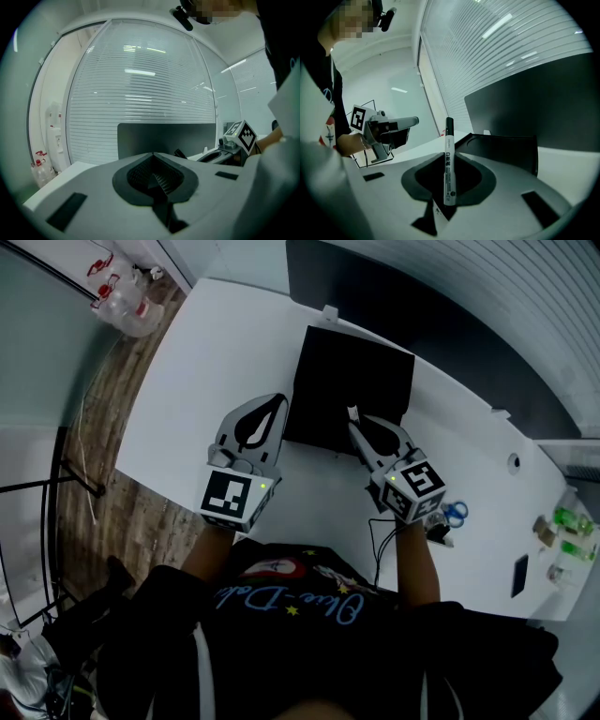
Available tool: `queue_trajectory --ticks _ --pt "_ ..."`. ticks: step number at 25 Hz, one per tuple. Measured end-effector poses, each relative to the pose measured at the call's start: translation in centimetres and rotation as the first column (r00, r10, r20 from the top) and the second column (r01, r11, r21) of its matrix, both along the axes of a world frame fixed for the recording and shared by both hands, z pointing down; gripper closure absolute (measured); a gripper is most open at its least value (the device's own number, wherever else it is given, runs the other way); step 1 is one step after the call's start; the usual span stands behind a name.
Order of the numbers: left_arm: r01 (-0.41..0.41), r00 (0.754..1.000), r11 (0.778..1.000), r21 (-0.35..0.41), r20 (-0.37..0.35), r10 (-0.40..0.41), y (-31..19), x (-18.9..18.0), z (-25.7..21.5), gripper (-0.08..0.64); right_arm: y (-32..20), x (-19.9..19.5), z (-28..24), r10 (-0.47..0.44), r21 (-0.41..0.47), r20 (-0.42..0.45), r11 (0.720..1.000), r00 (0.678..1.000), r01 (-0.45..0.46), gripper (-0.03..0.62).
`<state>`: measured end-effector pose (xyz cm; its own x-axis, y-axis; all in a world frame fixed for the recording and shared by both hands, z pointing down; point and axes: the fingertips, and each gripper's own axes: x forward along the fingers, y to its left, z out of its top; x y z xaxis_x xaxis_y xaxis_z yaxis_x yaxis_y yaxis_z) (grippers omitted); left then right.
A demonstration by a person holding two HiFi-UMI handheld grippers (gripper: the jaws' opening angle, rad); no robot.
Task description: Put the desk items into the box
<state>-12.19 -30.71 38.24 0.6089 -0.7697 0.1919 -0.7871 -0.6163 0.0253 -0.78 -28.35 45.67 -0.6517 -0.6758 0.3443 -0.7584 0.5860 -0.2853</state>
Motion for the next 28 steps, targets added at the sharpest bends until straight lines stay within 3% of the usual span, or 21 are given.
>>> queue_trajectory --ticks 14,28 --pt "0.002 1.0 1.0 -0.019 0.002 -0.002 -0.6 -0.3 0.9 0.552 0.1 -1.5 2.9 -0.1 -0.062 -0.138 0.994 0.985 0.093 0.52" --pt "0.018 1.0 0.999 -0.035 -0.013 -0.019 -1.2 -1.2 1.6 0.552 -0.1 -2.7 5.5 -0.207 -0.136 -0.323 0.976 0.923 0.172 0.52"
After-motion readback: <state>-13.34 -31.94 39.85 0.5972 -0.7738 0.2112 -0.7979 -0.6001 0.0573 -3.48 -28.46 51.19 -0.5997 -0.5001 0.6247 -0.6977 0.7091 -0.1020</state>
